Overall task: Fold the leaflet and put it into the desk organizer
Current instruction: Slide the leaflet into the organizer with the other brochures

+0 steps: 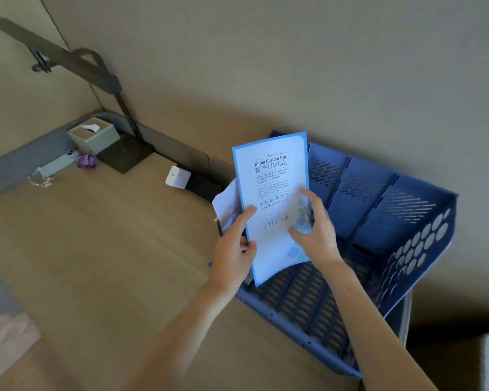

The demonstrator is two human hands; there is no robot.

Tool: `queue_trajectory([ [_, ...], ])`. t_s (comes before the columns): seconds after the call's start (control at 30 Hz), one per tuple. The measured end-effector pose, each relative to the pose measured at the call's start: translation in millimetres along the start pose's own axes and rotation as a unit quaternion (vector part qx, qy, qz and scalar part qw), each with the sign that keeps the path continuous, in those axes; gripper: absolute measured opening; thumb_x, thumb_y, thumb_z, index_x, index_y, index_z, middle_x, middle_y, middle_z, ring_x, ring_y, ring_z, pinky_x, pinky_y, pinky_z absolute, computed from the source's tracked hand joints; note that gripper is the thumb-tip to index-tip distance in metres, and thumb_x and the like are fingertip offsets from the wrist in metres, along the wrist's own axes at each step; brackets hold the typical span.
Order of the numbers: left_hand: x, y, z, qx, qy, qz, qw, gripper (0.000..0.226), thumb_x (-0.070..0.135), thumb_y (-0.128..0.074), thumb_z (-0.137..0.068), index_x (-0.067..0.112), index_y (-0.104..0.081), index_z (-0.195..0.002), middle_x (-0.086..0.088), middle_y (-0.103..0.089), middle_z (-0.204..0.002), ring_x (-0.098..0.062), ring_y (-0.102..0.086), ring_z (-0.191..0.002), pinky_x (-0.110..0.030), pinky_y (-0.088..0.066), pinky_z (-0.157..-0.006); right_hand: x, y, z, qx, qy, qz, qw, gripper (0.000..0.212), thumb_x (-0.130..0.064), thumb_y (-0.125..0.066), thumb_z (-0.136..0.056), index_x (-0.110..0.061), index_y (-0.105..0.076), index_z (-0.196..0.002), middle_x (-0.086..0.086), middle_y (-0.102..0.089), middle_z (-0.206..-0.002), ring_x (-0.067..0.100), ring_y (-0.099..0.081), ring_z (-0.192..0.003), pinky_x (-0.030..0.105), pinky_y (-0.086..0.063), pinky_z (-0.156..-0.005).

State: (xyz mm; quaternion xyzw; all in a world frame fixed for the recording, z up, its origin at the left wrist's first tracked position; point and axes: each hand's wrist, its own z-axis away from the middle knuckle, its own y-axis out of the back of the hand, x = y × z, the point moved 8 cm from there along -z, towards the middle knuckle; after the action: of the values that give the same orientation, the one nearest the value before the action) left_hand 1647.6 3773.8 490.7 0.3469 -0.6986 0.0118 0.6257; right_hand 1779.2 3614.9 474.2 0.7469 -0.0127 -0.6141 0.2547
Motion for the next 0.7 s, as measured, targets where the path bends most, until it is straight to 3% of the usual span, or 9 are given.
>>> queue_trajectory([
  [0.1, -11.8, -3.4, 7.1, 0.028, -0.001, -0.021, 0.999, 0.067, -0.009, -0.060, -0.086, 0.032, -0.049, -0.138, 0.043, -0.052, -0.118, -0.022, -0.059, -0.059, -0.034, -0.057, -0.065, 13.3, -14.6, -8.0, -0.026, -0.003, 0.000, 1.000, 0.094, 0.002, -0.072, -0.076, -0.057, -0.035, -0.138, -0.012, -0.050, -0.137, -0.012, -0.047, -0.109, 0.002, -0.040, -0.083],
  [0.17, -17.0, -4.9, 9.6, 0.044, -0.005, -0.041, 0.998, 0.063, -0.009, -0.061, -0.086, 0.025, -0.050, -0.138, 0.051, -0.044, -0.119, -0.022, -0.063, -0.066, -0.032, -0.056, -0.070, 21.6, -22.8, -13.3, -0.039, -0.004, 0.004, 0.999, 0.096, 0.004, -0.072, -0.077, -0.058, -0.035, -0.139, -0.012, -0.050, -0.134, -0.025, -0.043, -0.110, -0.005, -0.037, -0.080],
  [0.33, -24.7, -6.6, 11.7, 0.090, -0.014, -0.080, 0.993, 0.059, -0.011, -0.062, -0.086, 0.017, -0.053, -0.136, 0.028, -0.047, -0.131, -0.006, -0.058, -0.073, -0.018, -0.051, -0.073, 35.1, -39.0, -25.4, -0.064, 0.007, 0.013, 0.998, 0.102, 0.002, -0.076, -0.079, -0.069, -0.029, -0.136, -0.034, -0.044, -0.130, -0.034, -0.034, -0.114, -0.003, -0.036, -0.081],
  [0.43, -30.0, -11.5, 10.2, 0.093, -0.019, -0.086, 0.992, 0.055, -0.012, -0.062, -0.087, 0.013, -0.053, -0.135, 0.035, -0.038, -0.133, -0.016, -0.064, -0.090, -0.025, -0.053, -0.078, 41.0, -46.1, -33.1, -0.080, 0.009, 0.012, 0.997, 0.101, 0.003, -0.076, -0.080, -0.066, -0.030, -0.139, -0.025, -0.044, -0.131, -0.034, -0.034, -0.112, 0.004, -0.033, -0.087],
  [0.5, -34.4, -16.5, 10.9, 0.087, -0.010, -0.090, 0.992, 0.055, -0.009, -0.062, -0.088, 0.016, -0.051, -0.136, 0.037, -0.036, -0.133, -0.022, -0.064, -0.091, -0.032, -0.055, -0.078, 43.1, -49.8, -38.6, -0.093, 0.020, 0.016, 0.995, 0.101, 0.004, -0.076, -0.079, -0.061, -0.030, -0.142, -0.021, -0.043, -0.134, -0.033, -0.033, -0.115, 0.005, -0.031, -0.091],
  [0.6, -41.8, -23.1, 13.8, 0.072, 0.015, -0.082, 0.994, 0.056, -0.005, -0.062, -0.091, 0.022, -0.047, -0.138, 0.030, -0.042, -0.133, -0.004, -0.058, -0.102, -0.034, -0.058, -0.081, 44.8, -54.2, -44.4, -0.106, 0.036, 0.037, 0.993, 0.104, 0.004, -0.077, -0.079, -0.063, -0.027, -0.141, -0.023, -0.042, -0.137, -0.034, -0.031, -0.116, 0.007, -0.030, -0.095],
  [0.7, -48.7, -25.4, 12.3, 0.060, 0.039, -0.091, 0.993, 0.063, -0.003, -0.062, -0.091, 0.036, -0.041, -0.135, 0.010, -0.055, -0.130, 0.007, -0.055, -0.084, -0.021, -0.055, -0.079, 48.9, -59.8, -47.0, -0.118, 0.049, 0.049, 0.991, 0.107, 0.004, -0.076, -0.079, -0.066, -0.024, -0.141, -0.023, -0.040, -0.136, -0.034, -0.030, -0.116, 0.005, -0.029, -0.094],
])
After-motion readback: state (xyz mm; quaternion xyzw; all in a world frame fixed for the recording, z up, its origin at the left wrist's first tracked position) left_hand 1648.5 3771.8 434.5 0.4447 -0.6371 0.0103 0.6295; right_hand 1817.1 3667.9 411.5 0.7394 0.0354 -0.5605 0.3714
